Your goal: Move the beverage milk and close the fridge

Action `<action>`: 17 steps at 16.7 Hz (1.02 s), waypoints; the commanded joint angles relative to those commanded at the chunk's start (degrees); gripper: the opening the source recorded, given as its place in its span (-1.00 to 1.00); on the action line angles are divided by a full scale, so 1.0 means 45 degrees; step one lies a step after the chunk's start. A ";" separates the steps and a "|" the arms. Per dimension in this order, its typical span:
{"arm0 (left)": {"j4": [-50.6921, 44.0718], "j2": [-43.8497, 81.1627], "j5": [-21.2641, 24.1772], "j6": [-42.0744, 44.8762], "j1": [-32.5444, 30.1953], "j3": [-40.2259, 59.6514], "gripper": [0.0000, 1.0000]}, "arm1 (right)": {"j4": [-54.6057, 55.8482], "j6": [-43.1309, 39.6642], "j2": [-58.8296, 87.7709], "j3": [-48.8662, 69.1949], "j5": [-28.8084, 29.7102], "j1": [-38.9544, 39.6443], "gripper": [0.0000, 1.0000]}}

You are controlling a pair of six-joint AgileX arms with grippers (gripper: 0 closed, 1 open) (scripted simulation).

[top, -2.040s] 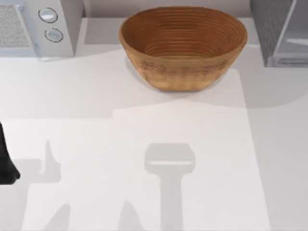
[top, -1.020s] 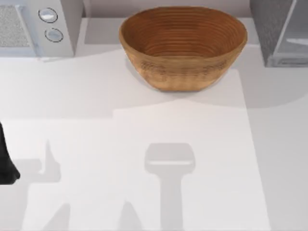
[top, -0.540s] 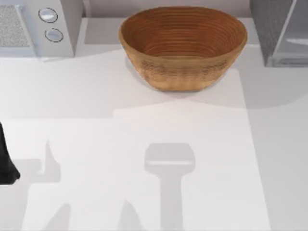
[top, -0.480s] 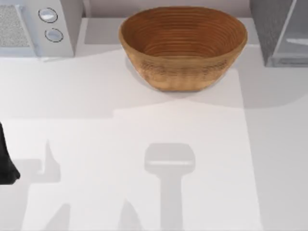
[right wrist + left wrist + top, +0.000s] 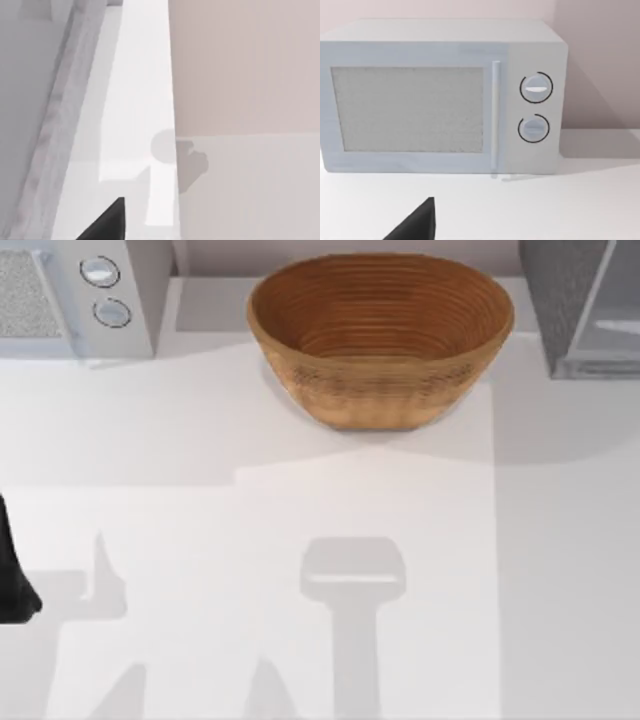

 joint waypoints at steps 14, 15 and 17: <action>0.0000 0.0000 0.0000 0.0000 0.0000 0.0000 1.00 | 0.1993 0.2026 -0.0473 -0.1130 0.1450 0.2129 1.00; 0.0000 0.0000 0.0000 0.0000 0.0000 0.0000 1.00 | 0.2207 0.2424 -0.0610 -0.1319 0.1900 0.2789 1.00; 0.0000 0.0000 0.0000 0.0000 0.0000 0.0000 1.00 | 0.2619 0.3168 -0.0871 -0.1695 0.2765 0.4088 1.00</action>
